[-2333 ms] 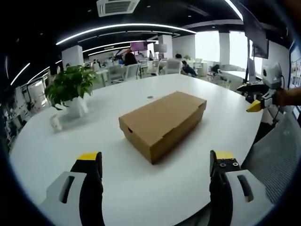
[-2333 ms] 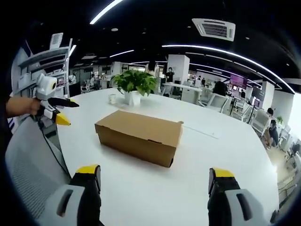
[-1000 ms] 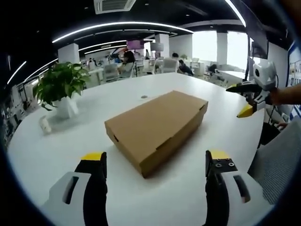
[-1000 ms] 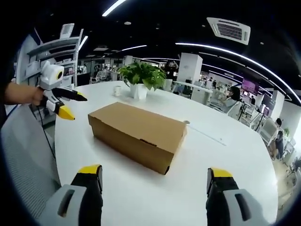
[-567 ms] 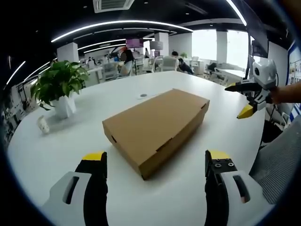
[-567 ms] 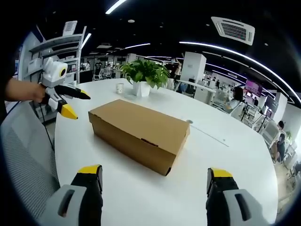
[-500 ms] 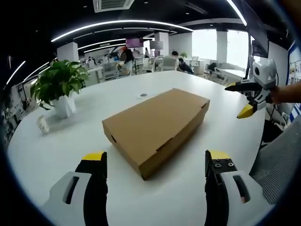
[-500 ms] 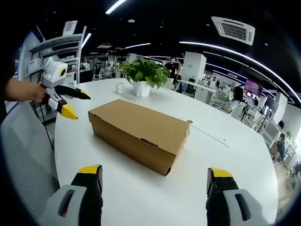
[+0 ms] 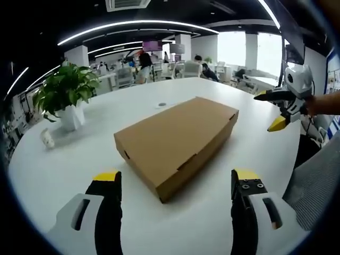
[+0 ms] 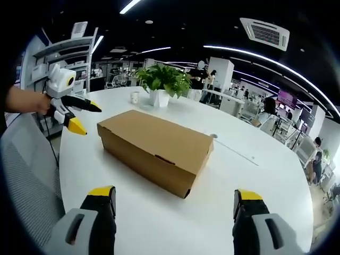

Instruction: Operate the shoe box by opening the lid, removing the specified soft item, and placing it in the target area until the item is outside and the box remains undamaged.

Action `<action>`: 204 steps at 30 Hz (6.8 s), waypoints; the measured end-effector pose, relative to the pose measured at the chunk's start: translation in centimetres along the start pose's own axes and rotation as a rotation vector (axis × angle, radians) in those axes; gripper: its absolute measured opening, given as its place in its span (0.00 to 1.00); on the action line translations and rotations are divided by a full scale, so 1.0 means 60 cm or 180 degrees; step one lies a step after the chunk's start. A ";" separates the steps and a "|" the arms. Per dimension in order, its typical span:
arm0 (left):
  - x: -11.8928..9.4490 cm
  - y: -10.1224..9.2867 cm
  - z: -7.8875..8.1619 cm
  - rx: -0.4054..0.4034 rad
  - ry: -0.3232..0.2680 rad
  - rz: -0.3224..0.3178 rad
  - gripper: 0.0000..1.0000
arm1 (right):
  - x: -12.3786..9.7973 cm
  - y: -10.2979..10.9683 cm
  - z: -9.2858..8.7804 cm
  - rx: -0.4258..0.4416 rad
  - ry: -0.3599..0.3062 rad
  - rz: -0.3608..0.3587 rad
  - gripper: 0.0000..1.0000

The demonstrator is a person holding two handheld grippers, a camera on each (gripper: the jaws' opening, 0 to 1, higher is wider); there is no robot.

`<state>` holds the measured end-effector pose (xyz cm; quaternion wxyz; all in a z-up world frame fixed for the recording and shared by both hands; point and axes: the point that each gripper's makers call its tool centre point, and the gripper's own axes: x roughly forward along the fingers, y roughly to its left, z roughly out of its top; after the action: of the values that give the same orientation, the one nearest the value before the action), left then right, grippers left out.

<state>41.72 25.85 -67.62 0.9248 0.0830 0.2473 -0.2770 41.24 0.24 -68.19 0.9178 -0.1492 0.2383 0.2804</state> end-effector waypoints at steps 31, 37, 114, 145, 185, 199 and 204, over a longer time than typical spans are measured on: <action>0.028 0.004 -0.019 -0.0020 0.0107 -0.0029 0.82 | 0.034 -0.009 -0.003 -0.0092 0.0075 0.0057 0.90; 0.031 0.005 -0.022 -0.0011 0.0135 -0.0031 0.82 | 0.042 -0.008 0.001 -0.0092 0.0048 0.0117 0.90; 0.076 0.036 -0.020 0.0028 0.0172 0.0083 0.61 | 0.143 -0.011 0.022 0.0009 0.0043 0.0294 0.55; 0.074 0.053 -0.022 0.0117 0.0255 -0.0080 0.58 | 0.139 0.005 0.024 0.0209 0.0079 0.0171 0.51; 0.055 0.096 -0.035 0.0257 0.0360 -0.0347 0.56 | 0.135 0.066 0.034 0.0481 0.0095 -0.0032 0.49; 0.046 0.113 -0.043 0.0307 0.0412 -0.0415 0.56 | 0.137 0.091 0.039 0.0524 0.0104 -0.0119 0.49; 0.041 0.122 -0.046 0.0322 0.0429 -0.0433 0.56 | 0.138 0.100 0.041 0.0540 0.0112 -0.0152 0.50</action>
<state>46.42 31.59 -71.13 0.8798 0.1310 0.2996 -0.3450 44.65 9.71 -71.29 0.9292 -0.0815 0.2736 0.2346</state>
